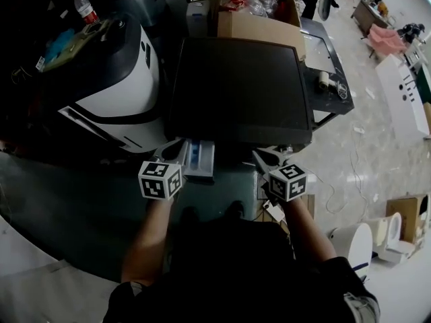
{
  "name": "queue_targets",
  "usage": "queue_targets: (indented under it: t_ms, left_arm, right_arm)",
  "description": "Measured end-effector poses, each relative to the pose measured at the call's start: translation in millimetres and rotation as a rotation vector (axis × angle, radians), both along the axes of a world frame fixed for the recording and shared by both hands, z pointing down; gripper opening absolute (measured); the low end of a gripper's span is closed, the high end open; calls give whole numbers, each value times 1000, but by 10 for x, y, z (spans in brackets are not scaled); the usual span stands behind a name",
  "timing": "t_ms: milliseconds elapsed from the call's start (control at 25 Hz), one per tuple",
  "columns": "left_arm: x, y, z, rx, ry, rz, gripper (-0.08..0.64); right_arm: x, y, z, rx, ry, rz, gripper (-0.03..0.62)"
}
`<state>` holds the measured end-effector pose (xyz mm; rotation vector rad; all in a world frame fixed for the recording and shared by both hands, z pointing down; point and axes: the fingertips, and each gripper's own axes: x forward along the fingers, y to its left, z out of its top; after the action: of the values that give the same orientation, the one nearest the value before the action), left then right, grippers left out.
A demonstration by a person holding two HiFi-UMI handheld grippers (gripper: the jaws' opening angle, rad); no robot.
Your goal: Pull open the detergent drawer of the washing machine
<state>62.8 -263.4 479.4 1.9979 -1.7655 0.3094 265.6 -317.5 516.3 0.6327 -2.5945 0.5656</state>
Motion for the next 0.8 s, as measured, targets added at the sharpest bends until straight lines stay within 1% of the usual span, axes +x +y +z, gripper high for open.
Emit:
queue_targets:
  t_ms: [200,320,480,640,800]
  left_arm:
    - [247,-40,-231,53,-3,-50,12]
    - [370,-15,-381,83,-21,-77,12]
    - [455,17,-569,128,-44,-93,11]
    - [435,19,-771,166,-50,-78,11]
    - [297,56,-1046,209,-64,-65,11]
  right_arm:
    - [187,-72,-206,42,-37,-64,3]
    - [337,-69,-382,78,-64,-90,3]
    - [470,-109,-656,143,-92,-84,3]
    - [399,-141,-1014,197,-152,-60,2]
    - [154,-75,-1378,253,-197,-76,2]
